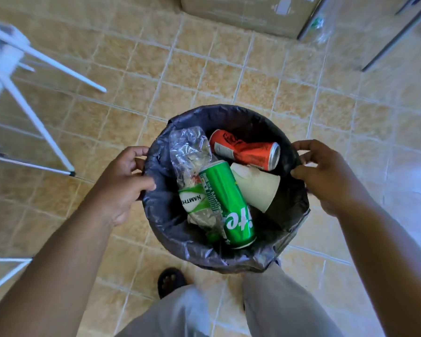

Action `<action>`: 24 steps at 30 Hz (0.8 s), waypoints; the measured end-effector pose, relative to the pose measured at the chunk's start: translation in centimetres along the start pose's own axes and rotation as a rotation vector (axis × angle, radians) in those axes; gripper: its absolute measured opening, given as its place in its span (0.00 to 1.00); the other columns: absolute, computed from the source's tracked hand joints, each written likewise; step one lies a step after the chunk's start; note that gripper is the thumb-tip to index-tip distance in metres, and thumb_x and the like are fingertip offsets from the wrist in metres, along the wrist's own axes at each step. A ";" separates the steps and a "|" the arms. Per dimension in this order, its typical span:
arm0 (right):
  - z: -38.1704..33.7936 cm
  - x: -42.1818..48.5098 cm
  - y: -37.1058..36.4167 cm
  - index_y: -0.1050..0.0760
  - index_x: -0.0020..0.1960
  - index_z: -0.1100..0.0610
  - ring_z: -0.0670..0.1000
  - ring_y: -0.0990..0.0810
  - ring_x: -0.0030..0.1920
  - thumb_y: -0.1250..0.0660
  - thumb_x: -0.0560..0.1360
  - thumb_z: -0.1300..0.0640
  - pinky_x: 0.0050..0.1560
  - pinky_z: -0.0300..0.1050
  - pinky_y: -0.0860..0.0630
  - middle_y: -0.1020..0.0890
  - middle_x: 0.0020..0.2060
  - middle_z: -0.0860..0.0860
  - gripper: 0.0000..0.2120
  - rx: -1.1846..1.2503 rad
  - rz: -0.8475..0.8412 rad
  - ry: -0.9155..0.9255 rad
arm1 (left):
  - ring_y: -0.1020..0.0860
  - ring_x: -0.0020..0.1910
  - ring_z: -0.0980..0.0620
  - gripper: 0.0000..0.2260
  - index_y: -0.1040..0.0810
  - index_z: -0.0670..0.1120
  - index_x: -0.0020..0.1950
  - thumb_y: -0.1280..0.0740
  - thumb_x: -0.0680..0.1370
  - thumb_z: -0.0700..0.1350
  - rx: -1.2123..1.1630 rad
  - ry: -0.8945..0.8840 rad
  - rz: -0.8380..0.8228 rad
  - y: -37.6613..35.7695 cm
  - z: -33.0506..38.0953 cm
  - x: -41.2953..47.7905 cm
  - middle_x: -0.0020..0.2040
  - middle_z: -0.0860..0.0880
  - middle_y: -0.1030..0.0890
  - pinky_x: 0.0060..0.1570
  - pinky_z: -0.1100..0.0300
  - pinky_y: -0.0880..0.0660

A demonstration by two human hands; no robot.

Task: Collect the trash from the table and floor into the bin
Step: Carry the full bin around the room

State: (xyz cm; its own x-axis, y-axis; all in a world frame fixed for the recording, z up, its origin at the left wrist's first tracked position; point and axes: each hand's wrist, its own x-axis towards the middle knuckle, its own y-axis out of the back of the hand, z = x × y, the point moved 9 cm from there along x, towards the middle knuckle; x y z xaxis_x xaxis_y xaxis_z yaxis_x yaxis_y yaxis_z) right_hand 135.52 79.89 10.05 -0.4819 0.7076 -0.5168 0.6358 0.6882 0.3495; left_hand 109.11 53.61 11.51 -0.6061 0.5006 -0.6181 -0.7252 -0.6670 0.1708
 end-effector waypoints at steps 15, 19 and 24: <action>-25.6 -22.8 13.8 0.26 0.51 0.34 0.52 0.18 0.41 0.36 0.71 0.63 0.35 0.50 0.24 0.21 0.42 0.44 0.22 -0.110 0.085 0.148 | 0.25 0.37 0.50 0.28 0.22 0.55 0.51 0.39 0.68 0.22 -0.090 -0.176 0.154 4.2 23.2 -27.3 0.39 0.48 0.25 0.34 0.56 0.28; -26.7 -25.5 17.7 0.24 0.50 0.36 0.54 0.19 0.38 0.36 0.70 0.64 0.31 0.45 0.28 0.22 0.38 0.43 0.22 -0.085 0.102 0.163 | 0.24 0.40 0.47 0.26 0.23 0.50 0.54 0.40 0.68 0.23 -0.119 -0.194 0.119 2.2 25.9 -30.7 0.42 0.45 0.25 0.38 0.55 0.27; -27.5 -27.1 21.8 0.23 0.49 0.38 0.57 0.18 0.39 0.35 0.69 0.65 0.35 0.53 0.22 0.21 0.38 0.47 0.21 -0.079 0.117 0.205 | 0.23 0.41 0.47 0.26 0.24 0.49 0.57 0.39 0.68 0.24 -0.119 -0.200 0.125 -0.7 27.2 -33.0 0.44 0.44 0.25 0.35 0.57 0.26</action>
State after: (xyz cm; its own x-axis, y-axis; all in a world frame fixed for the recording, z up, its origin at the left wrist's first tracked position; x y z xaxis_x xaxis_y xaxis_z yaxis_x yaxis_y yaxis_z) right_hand 145.81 80.13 53.13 -0.5253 0.7953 -0.3025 0.6492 0.6044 0.4618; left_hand 120.69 52.55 52.61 -0.7496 0.5017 -0.4318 -0.6043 -0.7848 0.1372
